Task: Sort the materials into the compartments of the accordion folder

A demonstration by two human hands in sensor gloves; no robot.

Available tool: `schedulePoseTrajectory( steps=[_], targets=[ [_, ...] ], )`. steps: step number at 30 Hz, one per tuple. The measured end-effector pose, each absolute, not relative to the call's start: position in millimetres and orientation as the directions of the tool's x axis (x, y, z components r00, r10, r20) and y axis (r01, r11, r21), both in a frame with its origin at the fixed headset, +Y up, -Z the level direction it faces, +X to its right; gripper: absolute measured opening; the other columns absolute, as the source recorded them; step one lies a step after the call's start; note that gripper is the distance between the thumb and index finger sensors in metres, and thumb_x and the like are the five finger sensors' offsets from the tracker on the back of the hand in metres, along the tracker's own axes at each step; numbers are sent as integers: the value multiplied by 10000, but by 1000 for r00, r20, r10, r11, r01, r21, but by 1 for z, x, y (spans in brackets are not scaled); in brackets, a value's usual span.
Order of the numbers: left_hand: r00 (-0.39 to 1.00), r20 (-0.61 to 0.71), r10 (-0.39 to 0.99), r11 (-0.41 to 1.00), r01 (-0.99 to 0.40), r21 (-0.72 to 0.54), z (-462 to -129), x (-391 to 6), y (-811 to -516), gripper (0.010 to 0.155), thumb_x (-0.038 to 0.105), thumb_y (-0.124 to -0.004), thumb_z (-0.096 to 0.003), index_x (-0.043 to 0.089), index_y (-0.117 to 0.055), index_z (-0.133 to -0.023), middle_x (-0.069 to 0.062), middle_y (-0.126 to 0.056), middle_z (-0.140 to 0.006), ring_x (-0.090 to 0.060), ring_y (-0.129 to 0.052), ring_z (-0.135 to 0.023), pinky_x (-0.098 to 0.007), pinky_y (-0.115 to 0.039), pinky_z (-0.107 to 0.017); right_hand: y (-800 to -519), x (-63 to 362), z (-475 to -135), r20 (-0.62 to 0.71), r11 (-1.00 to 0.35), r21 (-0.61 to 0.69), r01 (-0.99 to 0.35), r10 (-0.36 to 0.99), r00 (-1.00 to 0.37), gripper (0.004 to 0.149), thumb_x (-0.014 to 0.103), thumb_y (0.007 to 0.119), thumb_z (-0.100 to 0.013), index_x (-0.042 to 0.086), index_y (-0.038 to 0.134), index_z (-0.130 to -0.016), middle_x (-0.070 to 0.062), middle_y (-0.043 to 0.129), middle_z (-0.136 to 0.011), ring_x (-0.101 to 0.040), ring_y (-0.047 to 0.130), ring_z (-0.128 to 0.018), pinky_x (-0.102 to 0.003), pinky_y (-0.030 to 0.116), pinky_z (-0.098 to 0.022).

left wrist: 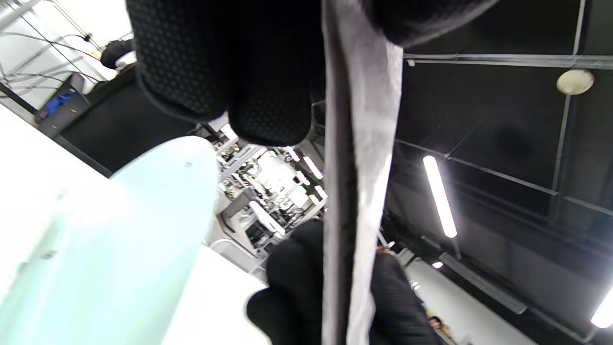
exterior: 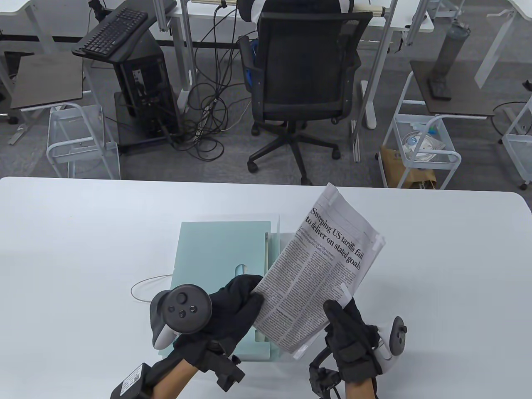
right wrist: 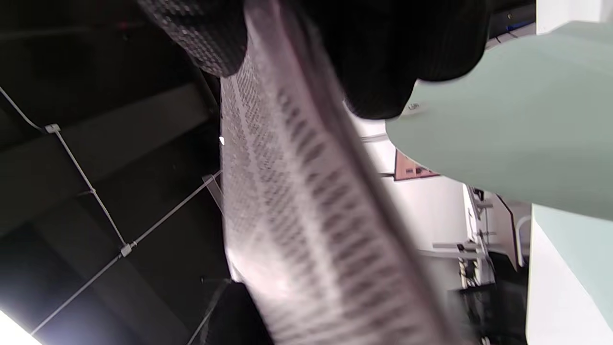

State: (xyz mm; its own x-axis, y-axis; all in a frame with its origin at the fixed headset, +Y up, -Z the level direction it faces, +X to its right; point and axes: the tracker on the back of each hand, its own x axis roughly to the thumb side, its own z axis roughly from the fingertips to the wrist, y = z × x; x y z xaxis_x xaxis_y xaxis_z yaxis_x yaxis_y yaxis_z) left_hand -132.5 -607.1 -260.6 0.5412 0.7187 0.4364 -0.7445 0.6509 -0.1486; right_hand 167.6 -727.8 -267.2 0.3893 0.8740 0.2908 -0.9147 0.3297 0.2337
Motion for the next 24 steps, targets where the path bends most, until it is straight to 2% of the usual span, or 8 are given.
schedulePoseTrajectory(
  steps=[3, 7, 13, 15, 20, 24],
  targets=[
    [583, 403, 705, 689, -697, -198, -266, -139, -615, 410, 453, -684, -529, 350, -664, -926, -23, -830, -965, -211, -957, -735, -432, -841, -541, -726, 169, -266, 317, 327, 184, -927, 873, 371, 526, 242, 712, -656, 90, 480, -1104, -220, 806, -929, -382, 991, -613, -494, 825, -515],
    [589, 377, 715, 689, -687, -231, -275, -146, -625, 460, 506, -666, -530, 356, -670, -964, -19, -855, -948, -222, -956, -729, -440, -836, -543, -723, 175, -264, 340, 356, 141, -924, 859, 383, 497, 198, 711, -646, 90, 515, -1090, -196, 852, -872, -336, 1019, -509, -433, 861, -418],
    [665, 255, 702, 711, -677, -191, -297, -160, -641, 511, 511, -647, -533, 367, -619, -1022, 6, -874, -954, -267, -877, -807, -486, -758, -629, -723, 183, -264, 341, 357, 111, -928, 863, 372, 492, 191, 705, -648, 104, 518, -1094, -199, 850, -873, -332, 1014, -493, -412, 857, -395],
    [740, 192, 644, 764, -617, -188, -307, -162, -650, 533, 490, -659, -533, 347, -587, -1042, -2, -874, -965, -286, -834, -847, -505, -721, -660, -723, 184, -264, 336, 358, 111, -927, 864, 374, 492, 192, 704, -649, 106, 515, -1095, -202, 846, -877, -334, 1011, -498, -415, 854, -400],
    [842, 49, 538, 804, -494, -332, -331, -153, -688, 612, 474, -676, -534, 289, -484, -1085, -20, -807, -1047, -351, -641, -967, -543, -606, -719, -723, 184, -264, 327, 346, 105, -932, 873, 361, 492, 195, 702, -651, 107, 514, -1097, -201, 844, -880, -339, 1007, -503, -420, 850, -405],
    [899, 25, 438, 806, -380, -455, -340, -135, -716, 726, 511, -689, -525, 227, -357, -1105, -55, -666, -1139, -377, -390, -1025, -543, -459, -757, -725, 185, -264, 324, 329, 97, -939, 882, 343, 492, 195, 703, -650, 106, 515, -1097, -201, 845, -880, -339, 1007, -506, -424, 849, -408]
  ],
)
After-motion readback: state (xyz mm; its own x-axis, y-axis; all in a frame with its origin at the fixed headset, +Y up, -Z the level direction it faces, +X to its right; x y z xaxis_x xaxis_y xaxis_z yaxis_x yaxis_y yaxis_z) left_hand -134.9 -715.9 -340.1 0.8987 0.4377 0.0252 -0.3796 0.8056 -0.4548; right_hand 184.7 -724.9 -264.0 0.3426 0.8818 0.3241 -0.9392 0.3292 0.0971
